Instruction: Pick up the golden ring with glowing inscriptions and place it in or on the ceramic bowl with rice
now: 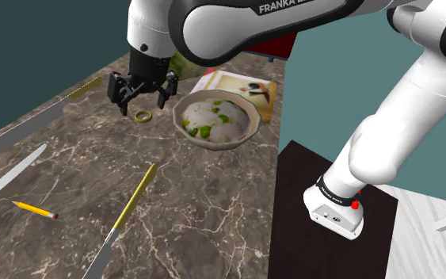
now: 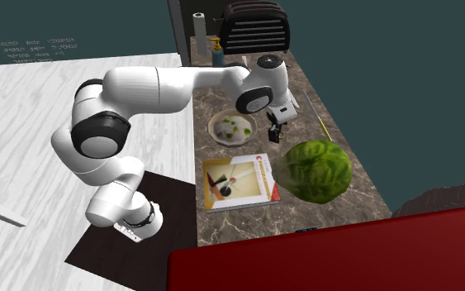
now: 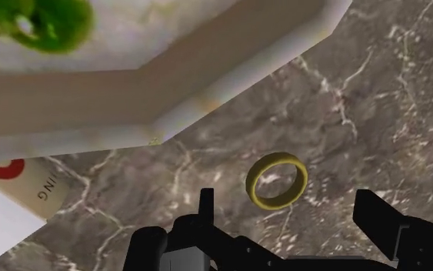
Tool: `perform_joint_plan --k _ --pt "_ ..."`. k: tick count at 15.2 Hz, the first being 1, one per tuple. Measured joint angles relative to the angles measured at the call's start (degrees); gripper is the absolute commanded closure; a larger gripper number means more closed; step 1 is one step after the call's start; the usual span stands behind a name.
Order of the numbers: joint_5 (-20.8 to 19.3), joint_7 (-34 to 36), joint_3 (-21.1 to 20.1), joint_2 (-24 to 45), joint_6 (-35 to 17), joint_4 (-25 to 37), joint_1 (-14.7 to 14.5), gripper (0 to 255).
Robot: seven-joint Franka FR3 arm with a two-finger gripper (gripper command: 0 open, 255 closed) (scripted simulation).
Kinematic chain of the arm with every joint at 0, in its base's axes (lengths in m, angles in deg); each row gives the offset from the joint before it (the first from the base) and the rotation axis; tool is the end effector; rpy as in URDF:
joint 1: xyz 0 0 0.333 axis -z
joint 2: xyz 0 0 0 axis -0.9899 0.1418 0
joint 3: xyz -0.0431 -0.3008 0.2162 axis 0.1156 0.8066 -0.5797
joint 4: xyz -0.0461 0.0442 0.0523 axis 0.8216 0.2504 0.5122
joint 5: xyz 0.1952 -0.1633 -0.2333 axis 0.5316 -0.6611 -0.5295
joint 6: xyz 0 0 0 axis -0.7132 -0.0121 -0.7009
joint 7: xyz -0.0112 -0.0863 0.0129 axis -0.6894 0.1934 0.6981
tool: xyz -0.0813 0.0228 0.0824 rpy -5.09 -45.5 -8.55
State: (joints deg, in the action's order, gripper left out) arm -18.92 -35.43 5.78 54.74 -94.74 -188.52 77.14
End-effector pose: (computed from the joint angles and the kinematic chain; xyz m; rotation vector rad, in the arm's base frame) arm 0.4316 0.3347 0.5922 -2.9170 0.2488 -0.3215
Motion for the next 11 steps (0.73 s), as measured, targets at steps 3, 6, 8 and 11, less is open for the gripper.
perform_joint_plan --k 3,6,8,11 --pt "-0.22 0.13 -0.02 0.31 -0.5 -0.23 -0.03 0" --pt "-0.24 0.14 -0.02 0.34 -0.56 -0.25 -0.03 0" --pt "-0.24 0.14 -0.02 0.34 -0.56 -0.25 -0.03 255" --pt "-0.24 0.14 -0.02 0.33 -0.56 -0.25 -0.03 255"
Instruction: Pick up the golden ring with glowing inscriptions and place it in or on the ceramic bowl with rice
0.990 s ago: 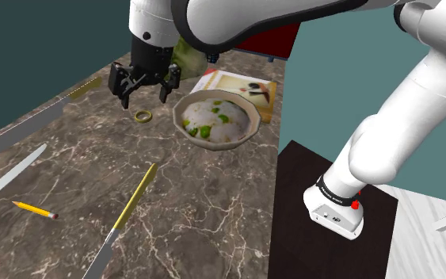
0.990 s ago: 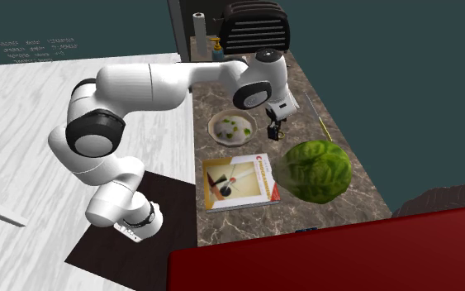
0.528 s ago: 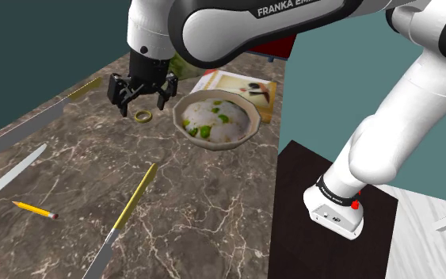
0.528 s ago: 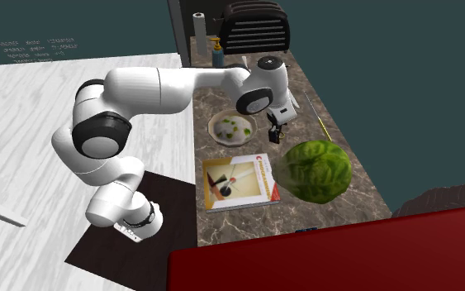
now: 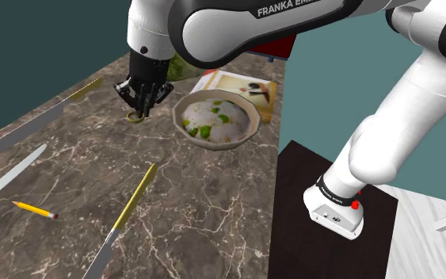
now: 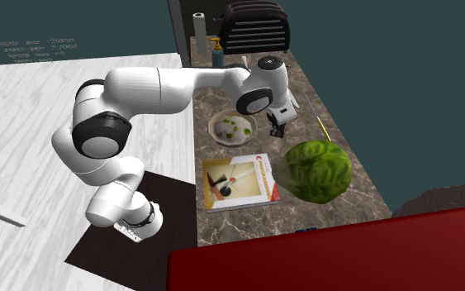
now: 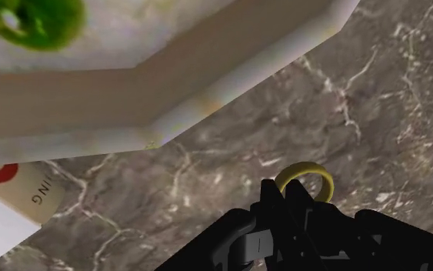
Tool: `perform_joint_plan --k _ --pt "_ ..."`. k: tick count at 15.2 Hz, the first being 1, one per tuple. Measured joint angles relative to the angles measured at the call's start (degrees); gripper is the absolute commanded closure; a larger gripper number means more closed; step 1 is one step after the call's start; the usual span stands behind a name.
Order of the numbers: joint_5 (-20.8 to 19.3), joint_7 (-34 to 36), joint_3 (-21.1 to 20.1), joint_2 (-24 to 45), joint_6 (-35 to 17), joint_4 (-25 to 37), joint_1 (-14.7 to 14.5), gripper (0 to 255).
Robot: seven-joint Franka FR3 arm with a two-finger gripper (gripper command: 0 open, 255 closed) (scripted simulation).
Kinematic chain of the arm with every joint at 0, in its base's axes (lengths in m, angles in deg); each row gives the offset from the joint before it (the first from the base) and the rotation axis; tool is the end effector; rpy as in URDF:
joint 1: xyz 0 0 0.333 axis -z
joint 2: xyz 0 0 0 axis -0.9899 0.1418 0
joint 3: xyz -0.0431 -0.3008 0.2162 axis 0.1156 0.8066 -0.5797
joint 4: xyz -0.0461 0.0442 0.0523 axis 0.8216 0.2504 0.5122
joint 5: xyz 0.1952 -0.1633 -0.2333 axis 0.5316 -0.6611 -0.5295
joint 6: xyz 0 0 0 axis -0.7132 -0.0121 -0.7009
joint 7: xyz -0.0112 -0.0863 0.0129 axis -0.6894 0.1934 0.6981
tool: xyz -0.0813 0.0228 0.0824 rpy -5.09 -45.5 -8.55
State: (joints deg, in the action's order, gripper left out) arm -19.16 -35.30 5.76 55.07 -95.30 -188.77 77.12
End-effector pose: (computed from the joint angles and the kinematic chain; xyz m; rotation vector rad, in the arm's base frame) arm 0.4332 0.3352 0.5887 -2.9166 0.2489 -0.3223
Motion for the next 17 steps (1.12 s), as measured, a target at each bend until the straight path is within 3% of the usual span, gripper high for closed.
perform_joint_plan --k 7,17 --pt "0.12 -0.08 0.02 -0.16 0.31 0.17 0.02 255" --pt "0.5 -0.39 0.1 -0.65 7.43 6.9 0.1 255"
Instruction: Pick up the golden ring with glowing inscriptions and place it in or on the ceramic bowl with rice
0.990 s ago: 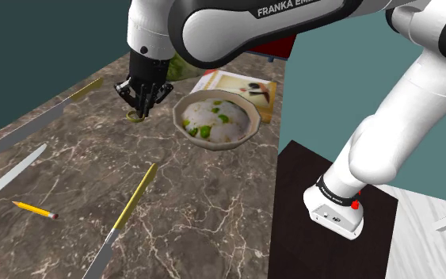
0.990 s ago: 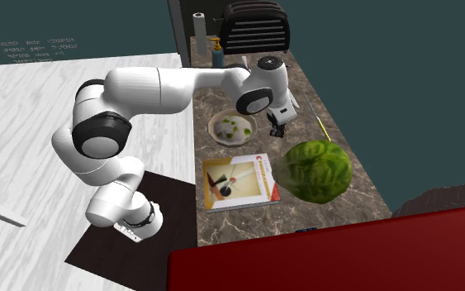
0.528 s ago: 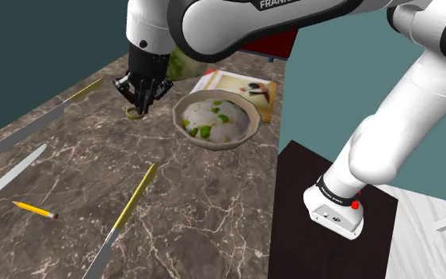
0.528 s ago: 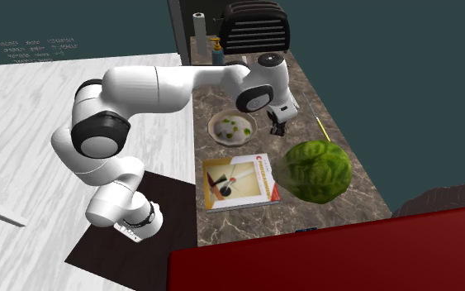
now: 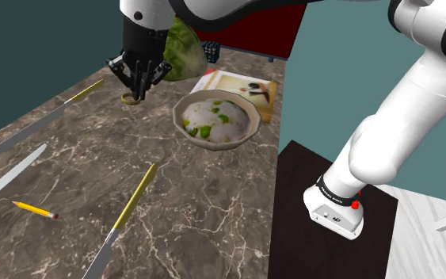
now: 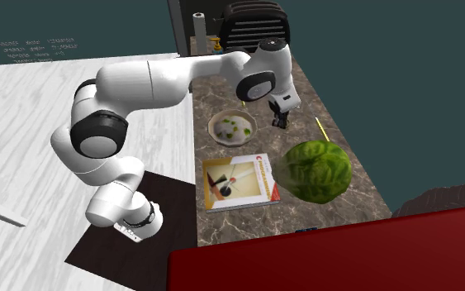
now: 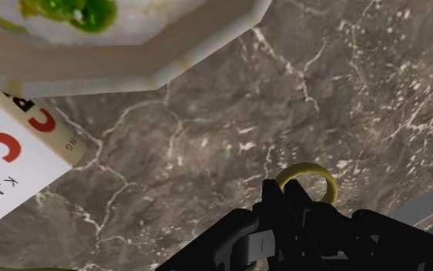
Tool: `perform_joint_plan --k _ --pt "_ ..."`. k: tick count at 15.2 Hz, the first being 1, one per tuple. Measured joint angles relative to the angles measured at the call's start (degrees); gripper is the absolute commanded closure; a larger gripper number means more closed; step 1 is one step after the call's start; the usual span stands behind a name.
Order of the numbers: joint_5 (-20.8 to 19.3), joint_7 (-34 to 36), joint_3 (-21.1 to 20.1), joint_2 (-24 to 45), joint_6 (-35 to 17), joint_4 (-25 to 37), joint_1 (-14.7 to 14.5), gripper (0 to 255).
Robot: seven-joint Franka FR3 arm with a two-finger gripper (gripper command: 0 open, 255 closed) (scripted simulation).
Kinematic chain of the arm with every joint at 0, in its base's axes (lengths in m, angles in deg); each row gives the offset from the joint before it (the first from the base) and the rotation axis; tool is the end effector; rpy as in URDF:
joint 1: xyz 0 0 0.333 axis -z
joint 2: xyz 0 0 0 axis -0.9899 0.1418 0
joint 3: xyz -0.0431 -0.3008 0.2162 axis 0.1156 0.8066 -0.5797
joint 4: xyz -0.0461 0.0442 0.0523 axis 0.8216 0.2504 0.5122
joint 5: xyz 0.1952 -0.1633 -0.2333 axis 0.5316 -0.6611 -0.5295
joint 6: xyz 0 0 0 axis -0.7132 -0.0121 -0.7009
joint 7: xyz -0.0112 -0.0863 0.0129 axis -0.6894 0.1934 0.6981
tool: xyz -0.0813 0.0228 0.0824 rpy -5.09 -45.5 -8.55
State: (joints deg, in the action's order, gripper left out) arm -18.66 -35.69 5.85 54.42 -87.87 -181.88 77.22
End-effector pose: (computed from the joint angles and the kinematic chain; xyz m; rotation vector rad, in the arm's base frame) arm 0.4310 0.3338 0.6342 -2.9166 0.2486 -0.3223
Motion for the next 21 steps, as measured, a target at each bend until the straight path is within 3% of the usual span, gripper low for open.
perform_joint_plan --k 21 --pt "-3.07 1.83 -0.92 4.51 17.58 21.34 -1.28 255"
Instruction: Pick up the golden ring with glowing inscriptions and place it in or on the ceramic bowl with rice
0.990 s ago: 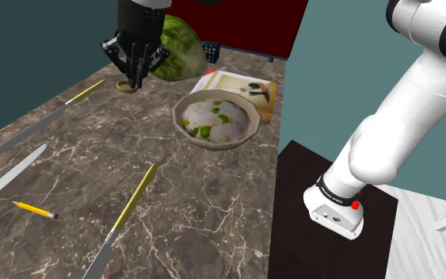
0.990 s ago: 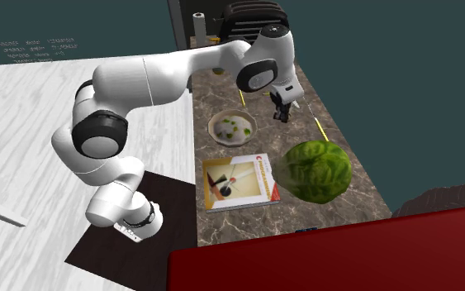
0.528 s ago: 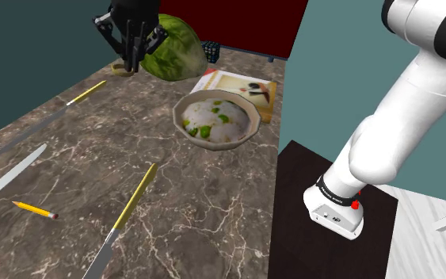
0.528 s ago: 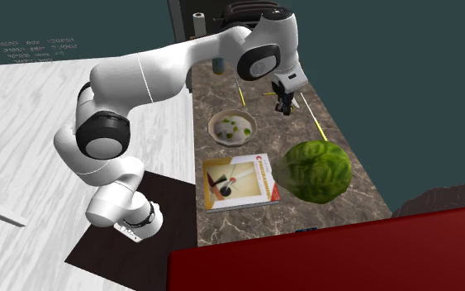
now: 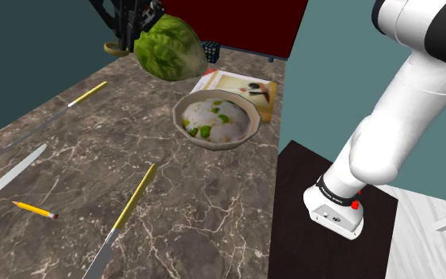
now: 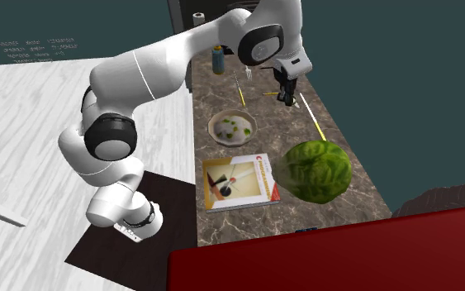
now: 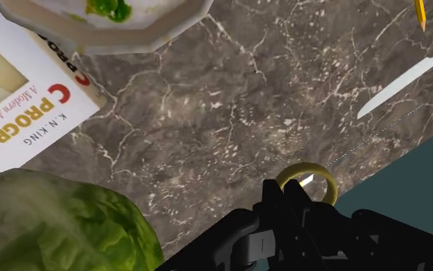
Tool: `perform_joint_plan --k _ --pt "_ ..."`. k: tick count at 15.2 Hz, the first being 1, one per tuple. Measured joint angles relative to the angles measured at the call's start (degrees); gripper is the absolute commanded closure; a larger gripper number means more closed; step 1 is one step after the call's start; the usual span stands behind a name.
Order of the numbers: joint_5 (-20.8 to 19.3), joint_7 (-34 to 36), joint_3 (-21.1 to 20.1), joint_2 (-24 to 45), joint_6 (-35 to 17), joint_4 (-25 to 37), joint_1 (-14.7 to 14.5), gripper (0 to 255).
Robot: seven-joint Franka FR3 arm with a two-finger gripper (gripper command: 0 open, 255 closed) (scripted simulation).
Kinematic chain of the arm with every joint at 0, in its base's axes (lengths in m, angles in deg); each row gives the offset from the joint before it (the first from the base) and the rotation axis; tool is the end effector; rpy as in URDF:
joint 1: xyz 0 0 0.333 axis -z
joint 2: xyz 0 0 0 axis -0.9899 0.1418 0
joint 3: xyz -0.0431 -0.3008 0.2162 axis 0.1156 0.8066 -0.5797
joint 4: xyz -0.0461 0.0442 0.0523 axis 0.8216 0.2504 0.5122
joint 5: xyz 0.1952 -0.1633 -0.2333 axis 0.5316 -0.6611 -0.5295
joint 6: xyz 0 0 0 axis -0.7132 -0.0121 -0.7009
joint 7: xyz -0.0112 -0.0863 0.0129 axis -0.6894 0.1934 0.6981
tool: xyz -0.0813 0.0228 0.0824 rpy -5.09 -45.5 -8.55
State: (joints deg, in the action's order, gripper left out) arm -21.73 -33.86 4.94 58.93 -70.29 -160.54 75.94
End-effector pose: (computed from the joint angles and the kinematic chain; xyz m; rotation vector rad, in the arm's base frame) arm 0.4355 0.3341 0.7312 -2.9162 0.2486 -0.3228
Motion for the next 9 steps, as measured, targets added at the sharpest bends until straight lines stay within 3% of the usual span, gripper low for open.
perform_joint_plan --k 2,9 --pt "0.71 -0.41 0.16 -1.07 0.34 -0.58 0.36 255" --pt "11.0 -5.15 3.74 -18.56 0.48 -15.48 1.74 255"
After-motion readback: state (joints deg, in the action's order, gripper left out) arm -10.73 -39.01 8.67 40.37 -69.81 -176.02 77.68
